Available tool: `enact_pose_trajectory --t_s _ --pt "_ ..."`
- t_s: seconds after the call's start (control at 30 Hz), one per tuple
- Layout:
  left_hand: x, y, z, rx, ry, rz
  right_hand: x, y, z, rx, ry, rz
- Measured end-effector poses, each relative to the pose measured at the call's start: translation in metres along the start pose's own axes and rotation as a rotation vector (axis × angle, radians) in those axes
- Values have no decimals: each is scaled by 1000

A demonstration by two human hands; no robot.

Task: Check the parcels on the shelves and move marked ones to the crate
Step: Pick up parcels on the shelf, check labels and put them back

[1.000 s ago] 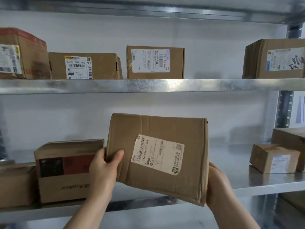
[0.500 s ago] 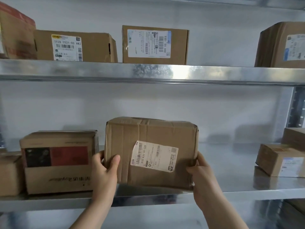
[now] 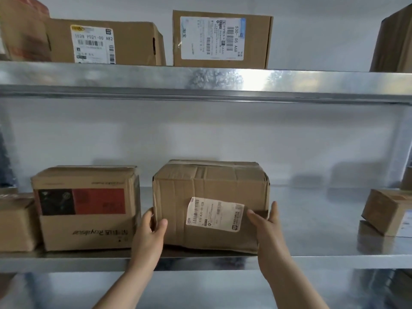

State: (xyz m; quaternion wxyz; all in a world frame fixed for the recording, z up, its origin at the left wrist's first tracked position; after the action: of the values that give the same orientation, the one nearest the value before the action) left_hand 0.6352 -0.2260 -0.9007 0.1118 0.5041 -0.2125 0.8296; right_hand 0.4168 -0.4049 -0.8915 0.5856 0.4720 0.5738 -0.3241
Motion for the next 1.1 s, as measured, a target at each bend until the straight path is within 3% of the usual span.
enact_pose_trajectory --t_s 0.07,0.13,0.23,0.37,0.53,0.77,1.1 --pt "11 -8 -3 40 49 -1 -16 -1 -9 143 -122 -180" --pt "33 -21 -9 105 160 -29 -39 7 -32 233 -365 -280" --pt "65 -51 -17 178 339 -40 -60 39 -75 163 -675 -366" --pt "88 -101 -18 199 459 115 -65 91 -122 -34 -766 -471" --pt "85 -164 -1 123 507 369 -44 167 -163 -244 -701 -543" --pt "54 -219 22 48 372 480 -30 239 -164 -292 -457 -561" --pt "20 -248 68 247 127 329 4 271 -106 -260 -204 -330"
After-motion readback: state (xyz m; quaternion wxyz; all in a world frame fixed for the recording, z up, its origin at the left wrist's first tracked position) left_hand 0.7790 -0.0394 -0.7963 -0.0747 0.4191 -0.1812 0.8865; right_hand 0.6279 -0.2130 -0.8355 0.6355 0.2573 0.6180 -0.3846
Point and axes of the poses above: each hand's wrist, its own z-axis towards the middle knuckle, its own y-axis out of the palm, x = y × z, the point moved 7 cm from there along z, towards the middle knuckle, and after that the axes turned 10 degrees about y, right-handed, at the moved point
